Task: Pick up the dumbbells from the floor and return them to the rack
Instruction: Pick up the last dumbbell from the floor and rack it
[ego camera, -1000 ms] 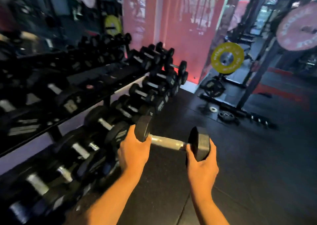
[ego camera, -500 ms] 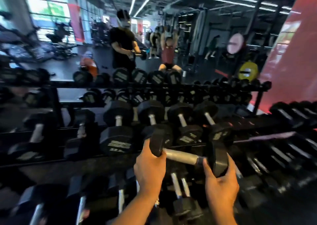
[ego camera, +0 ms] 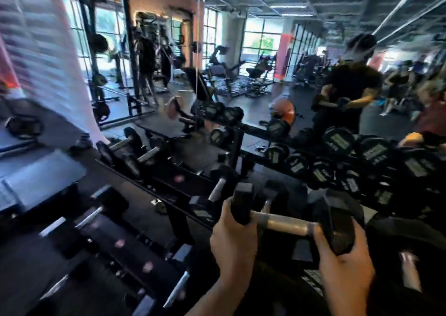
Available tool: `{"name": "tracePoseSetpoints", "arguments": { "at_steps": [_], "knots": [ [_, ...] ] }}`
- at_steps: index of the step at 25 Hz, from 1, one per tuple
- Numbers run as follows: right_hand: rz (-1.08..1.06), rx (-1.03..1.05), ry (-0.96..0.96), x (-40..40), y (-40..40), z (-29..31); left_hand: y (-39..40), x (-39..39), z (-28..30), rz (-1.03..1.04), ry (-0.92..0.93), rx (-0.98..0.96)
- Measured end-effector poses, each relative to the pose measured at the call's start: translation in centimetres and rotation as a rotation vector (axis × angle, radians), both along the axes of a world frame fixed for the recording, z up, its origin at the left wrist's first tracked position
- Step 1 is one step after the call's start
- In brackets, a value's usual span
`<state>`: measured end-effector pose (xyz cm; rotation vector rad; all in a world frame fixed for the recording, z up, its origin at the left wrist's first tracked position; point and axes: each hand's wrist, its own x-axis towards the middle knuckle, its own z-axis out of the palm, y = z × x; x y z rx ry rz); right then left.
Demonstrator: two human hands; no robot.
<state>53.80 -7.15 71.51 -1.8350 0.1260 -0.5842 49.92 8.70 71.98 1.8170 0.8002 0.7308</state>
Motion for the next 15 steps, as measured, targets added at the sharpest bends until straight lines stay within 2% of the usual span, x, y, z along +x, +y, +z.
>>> {"name": "tracePoseSetpoints", "arguments": {
  "at_steps": [2,7,15],
  "knots": [
    [0.144,0.047,0.015,3.7,3.9,0.0,3.3,1.9,0.2,0.112,0.005,-0.01],
    [0.417,-0.029,-0.118,11.6,13.7,-0.6,11.7,6.1,0.3,0.404,-0.005,-0.02],
    [0.715,-0.051,-0.164,21.6,29.6,-1.6,24.5,12.2,-1.5,0.597,-0.073,-0.071]
  ]
}}
